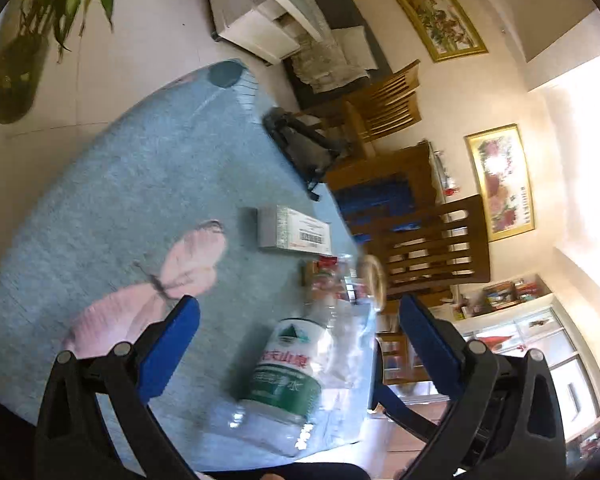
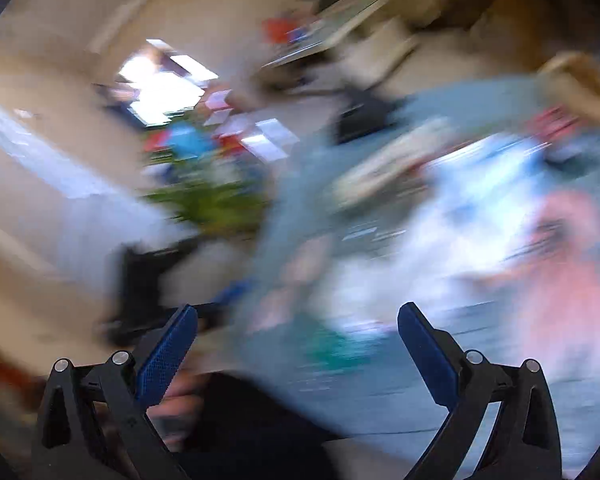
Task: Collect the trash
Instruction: 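Grasp the green-labelled water bottle with the right tool and lift it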
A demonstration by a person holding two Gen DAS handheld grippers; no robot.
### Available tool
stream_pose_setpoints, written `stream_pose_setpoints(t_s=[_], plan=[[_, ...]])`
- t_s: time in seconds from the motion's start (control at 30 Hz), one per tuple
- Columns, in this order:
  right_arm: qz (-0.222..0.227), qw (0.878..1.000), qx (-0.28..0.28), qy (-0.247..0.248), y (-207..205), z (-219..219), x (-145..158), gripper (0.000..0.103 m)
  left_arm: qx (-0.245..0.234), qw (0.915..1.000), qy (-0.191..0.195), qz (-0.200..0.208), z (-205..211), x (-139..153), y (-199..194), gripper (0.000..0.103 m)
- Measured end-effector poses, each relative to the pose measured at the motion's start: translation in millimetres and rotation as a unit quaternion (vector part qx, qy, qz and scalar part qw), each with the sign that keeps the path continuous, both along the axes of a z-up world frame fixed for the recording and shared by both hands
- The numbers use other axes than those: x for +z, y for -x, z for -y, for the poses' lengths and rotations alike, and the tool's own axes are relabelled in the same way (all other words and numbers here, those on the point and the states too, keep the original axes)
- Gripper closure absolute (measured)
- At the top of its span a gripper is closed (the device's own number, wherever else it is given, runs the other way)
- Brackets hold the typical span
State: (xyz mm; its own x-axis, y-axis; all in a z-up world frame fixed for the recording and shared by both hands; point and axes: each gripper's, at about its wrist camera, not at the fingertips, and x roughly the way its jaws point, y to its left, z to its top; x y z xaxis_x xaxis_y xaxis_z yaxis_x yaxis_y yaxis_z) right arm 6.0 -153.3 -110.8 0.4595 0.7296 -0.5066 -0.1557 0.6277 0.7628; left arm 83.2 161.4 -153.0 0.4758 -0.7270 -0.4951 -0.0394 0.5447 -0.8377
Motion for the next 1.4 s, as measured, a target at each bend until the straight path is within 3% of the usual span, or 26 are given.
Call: stream_pose_setpoints(t_s=[0.07, 0.1, 0.2, 0.27, 0.37, 0.43, 0.53, 0.57, 0.6, 0.63, 0.73, 0.9, 0.97, 1.07, 1.13, 1.2, 1.27, 1.4], plan=[[-0.015, 1.0, 0.017, -0.003, -1.2, -15.7, -6.4, 0.006, -0.012, 0.9999, -0.005, 0.011, -0.1, 0.3, 2.2, 0.003], [-0.026, 0.999, 0.023, -0.003, -0.9, -21.2, -11.1, 0.013, -0.015, 0.9998, -0.002, 0.013, -0.2, 0.2, 3.9, 0.003], [-0.059, 0.996, -0.008, 0.061, 1.5, -25.2, -32.9, 0.019, -0.019, 0.999, -0.003, 0.04, -4.2, -2.8, 11.2, 0.003], [-0.063, 0.994, -0.019, 0.09, 10.4, -25.5, -39.0, 0.018, -0.032, 0.9966, -0.048, 0.058, 2.1, 0.6, 15.7, 0.003], [-0.085, 0.988, -0.04, 0.119, 9.6, -29.7, -48.8, 0.013, -0.054, 0.9737, -0.2, 0.095, 21.5, 13.6, 21.1, 0.003], [-0.099, 0.985, -0.056, 0.126, -2.4, -34.7, -57.7, 0.013, -0.042, 0.9459, -0.3, 0.115, 32.4, 20.9, 27.0, 0.003], [-0.124, 0.977, -0.081, 0.151, -24.0, -43.5, -68.7, 0.012, -0.015, 0.925, -0.354, 0.137, 30.9, 33.0, 37.2, 0.003], [-0.133, 0.975, -0.084, 0.156, -29.2, -48.2, -74.0, 0.013, -0.01, 0.9208, -0.362, 0.144, 29.0, 36.6, 40.0, 0.003], [-0.142, 0.973, -0.081, 0.162, -34.3, -51.3, -79.4, 0.023, -0.007, 0.9186, -0.367, 0.148, 26.1, 39.3, 41.6, 0.003], [-0.146, 0.973, -0.078, 0.159, -32.5, -54.1, -84.1, 0.026, -0.004, 0.9166, -0.371, 0.15, 23.1, 42.2, 43.2, 0.003], [-0.133, 0.978, -0.064, 0.15, -22.3, -53.9, -83.0, 0.034, 0.002, 0.9145, -0.374, 0.155, 12.1, 48.3, 44.7, 0.003], [-0.121, 0.988, -0.033, 0.096, 6.3, -42.4, -76.6, 0.037, 0.005, 0.9289, -0.336, 0.155, -0.7, 51.4, 40.1, 0.003], [-0.118, 0.989, -0.024, 0.086, 15.2, -37.8, -73.5, 0.039, 0.003, 0.9236, -0.349, 0.16, 9.6, 50.3, 35.1, 0.003], [-0.107, 0.993, -0.011, 0.053, 25.1, -21.2, -69.6, 0.041, -0.012, 0.9057, -0.383, 0.181, 32.8, 56.6, 32.8, 0.003], [-0.091, 0.996, 0.0, 0.013, 32.6, -9.5, -63.5, 0.042, -0.026, 0.8952, -0.4, 0.195, 50.0, 59.6, 28.9, 0.003], [-0.064, 0.998, 0.009, -0.029, 42.9, 6.1, -51.5, 0.042, -0.044, 0.8899, -0.407, 0.202, 65.2, 62.8, 22.6, 0.003], [-0.049, 0.998, 0.002, -0.046, 50.6, 23.8, -44.0, 0.042, -0.056, 0.8879, -0.408, 0.205, 77.1, 65.4, 18.1, 0.003], [-0.038, 0.991, -0.034, -0.12, 63.2, 80.1, -40.8, 0.042, -0.088, 0.8933, -0.387, 0.211, 103.9, 70.9, 6.4, 0.003]])
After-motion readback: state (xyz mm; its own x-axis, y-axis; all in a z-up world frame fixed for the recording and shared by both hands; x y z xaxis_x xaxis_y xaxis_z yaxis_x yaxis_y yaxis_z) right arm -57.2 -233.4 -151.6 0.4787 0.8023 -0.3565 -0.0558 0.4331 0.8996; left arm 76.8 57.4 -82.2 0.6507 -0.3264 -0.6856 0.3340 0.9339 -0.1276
